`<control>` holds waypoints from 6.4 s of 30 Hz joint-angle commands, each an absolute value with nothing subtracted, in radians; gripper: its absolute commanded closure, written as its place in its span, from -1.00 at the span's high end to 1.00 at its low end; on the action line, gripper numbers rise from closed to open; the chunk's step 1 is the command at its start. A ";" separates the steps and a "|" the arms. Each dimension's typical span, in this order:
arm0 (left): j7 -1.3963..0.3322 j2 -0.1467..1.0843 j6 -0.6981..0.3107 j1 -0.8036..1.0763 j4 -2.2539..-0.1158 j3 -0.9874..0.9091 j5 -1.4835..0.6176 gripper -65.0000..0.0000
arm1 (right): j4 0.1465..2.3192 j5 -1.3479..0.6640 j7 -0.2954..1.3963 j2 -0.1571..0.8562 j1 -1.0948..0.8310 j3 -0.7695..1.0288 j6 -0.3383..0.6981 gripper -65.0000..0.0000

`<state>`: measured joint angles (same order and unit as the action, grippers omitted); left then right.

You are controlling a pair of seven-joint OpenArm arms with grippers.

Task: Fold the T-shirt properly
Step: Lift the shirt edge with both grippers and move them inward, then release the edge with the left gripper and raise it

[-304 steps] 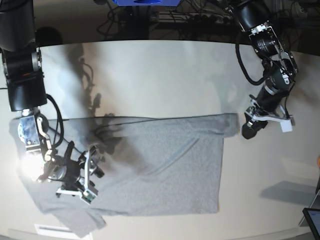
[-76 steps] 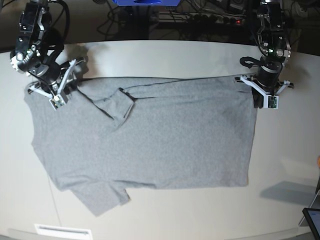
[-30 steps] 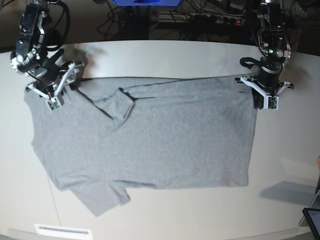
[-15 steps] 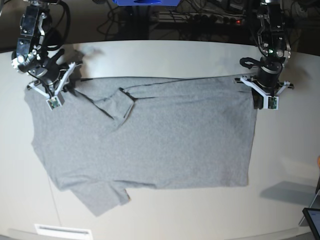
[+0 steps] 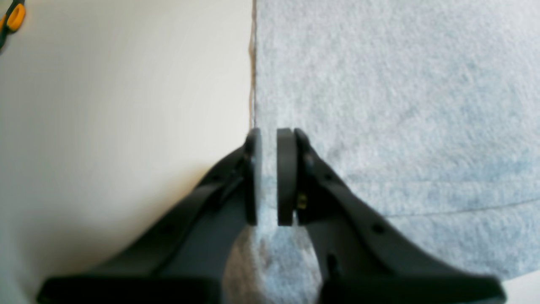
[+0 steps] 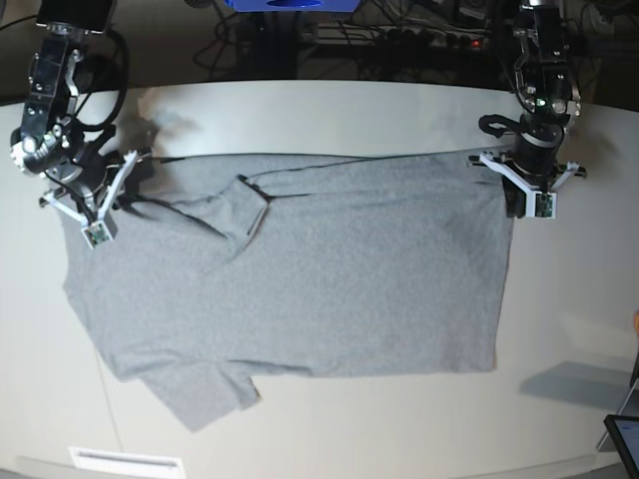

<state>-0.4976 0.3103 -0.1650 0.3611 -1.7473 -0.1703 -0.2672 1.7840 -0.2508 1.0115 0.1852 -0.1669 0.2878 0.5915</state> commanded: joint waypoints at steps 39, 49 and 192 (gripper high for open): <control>-0.476 0.300 -0.160 0.366 -1.765 -0.177 -0.148 -0.78 | 1.581 -0.170 0.839 0.346 0.008 0.147 0.590 -0.89; -0.476 0.297 -0.160 0.384 -1.771 -0.170 -0.148 -0.78 | 1.581 -0.016 0.839 0.348 0.054 0.145 0.591 -0.87; -0.647 0.022 -0.375 0.507 -1.662 -0.644 -0.993 -0.18 | 1.865 -0.013 0.782 0.088 -0.343 0.074 0.522 -0.97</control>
<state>-0.6552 0.0113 -0.3668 0.5068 -1.6489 -0.6415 -0.9840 1.8538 -0.0078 0.7845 0.0826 -0.3466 0.0715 0.5228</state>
